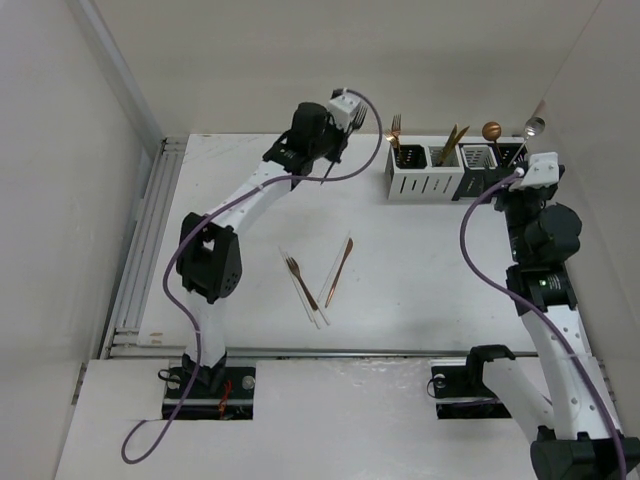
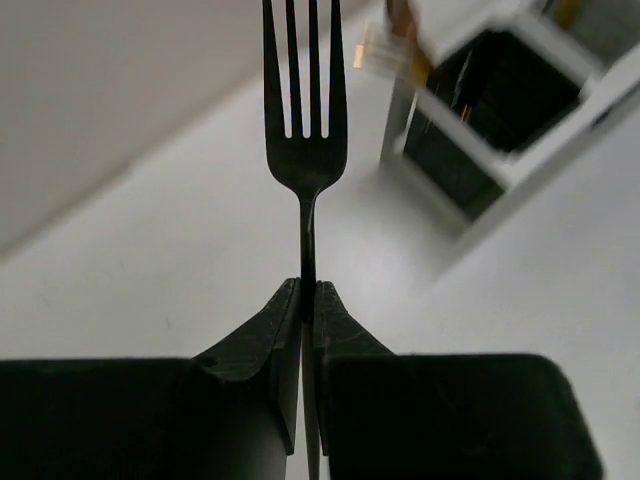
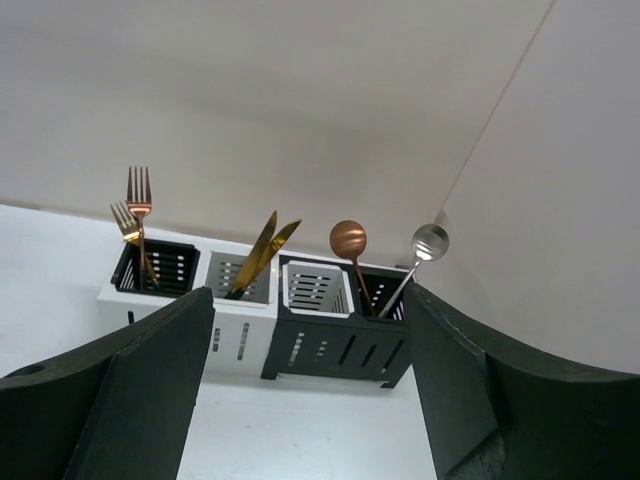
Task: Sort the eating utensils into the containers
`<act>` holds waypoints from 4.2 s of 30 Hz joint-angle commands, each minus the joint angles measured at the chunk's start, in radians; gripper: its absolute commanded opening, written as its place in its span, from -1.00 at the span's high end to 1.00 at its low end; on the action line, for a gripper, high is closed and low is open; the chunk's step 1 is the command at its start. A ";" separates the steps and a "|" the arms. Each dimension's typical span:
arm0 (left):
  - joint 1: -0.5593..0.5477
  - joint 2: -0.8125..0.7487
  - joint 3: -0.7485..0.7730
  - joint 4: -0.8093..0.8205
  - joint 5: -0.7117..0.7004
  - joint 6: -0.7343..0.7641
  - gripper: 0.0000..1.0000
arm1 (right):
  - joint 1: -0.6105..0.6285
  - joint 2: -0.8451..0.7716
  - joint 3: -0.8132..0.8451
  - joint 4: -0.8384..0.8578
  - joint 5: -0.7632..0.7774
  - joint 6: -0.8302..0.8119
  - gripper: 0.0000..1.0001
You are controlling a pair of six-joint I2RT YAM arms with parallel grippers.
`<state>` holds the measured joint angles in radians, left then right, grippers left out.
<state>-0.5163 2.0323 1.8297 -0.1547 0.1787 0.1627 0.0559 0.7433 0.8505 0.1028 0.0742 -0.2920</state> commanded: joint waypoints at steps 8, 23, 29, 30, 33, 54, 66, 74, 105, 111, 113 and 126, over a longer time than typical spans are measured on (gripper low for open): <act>-0.116 0.154 0.225 0.947 0.031 -0.092 1.00 | 0.010 0.154 0.055 0.090 0.015 0.042 -0.63; -0.180 0.551 0.433 1.403 -0.038 -0.218 1.00 | 0.010 0.194 0.208 -0.063 0.022 -0.029 -0.63; -0.180 0.583 0.435 1.321 -0.028 -0.258 1.00 | 0.010 0.139 0.219 -0.130 0.061 -0.051 -0.63; -0.180 0.583 0.415 1.311 -0.018 -0.267 1.00 | 0.010 0.139 0.219 -0.130 0.085 -0.052 -0.63; -0.180 0.583 0.385 1.282 -0.018 -0.276 1.00 | 0.010 0.130 0.219 -0.130 0.098 -0.076 -0.63; -0.085 -0.014 -0.153 1.210 0.165 -0.163 -0.41 | 0.186 0.200 0.288 -0.380 0.255 0.190 -1.00; 0.047 -0.665 -0.685 0.672 -0.134 -0.004 -0.56 | 0.628 0.559 0.257 -0.580 0.376 0.597 -0.92; 0.107 -0.944 -0.888 0.301 -0.327 -0.212 -0.56 | 0.671 0.713 0.304 -0.489 0.247 0.859 0.13; -0.070 -1.172 -1.178 0.561 -0.650 -0.164 -0.62 | 0.871 1.156 0.461 -0.742 0.190 1.011 0.13; 0.016 -1.276 -1.213 0.583 -0.529 -0.227 -0.62 | 0.861 1.185 0.481 -0.770 0.168 0.996 0.16; 0.050 -1.298 -1.213 0.567 -0.510 -0.241 -0.62 | 0.861 1.223 0.531 -0.820 0.202 0.987 0.16; 0.119 -1.337 -1.219 0.541 -0.527 -0.218 -0.62 | 0.834 1.280 0.470 -0.786 0.188 0.955 0.48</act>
<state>-0.4061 0.7136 0.6220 0.3466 -0.3420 -0.0643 0.9047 1.9594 1.3640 -0.6758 0.2657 0.6739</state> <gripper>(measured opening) 0.808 0.283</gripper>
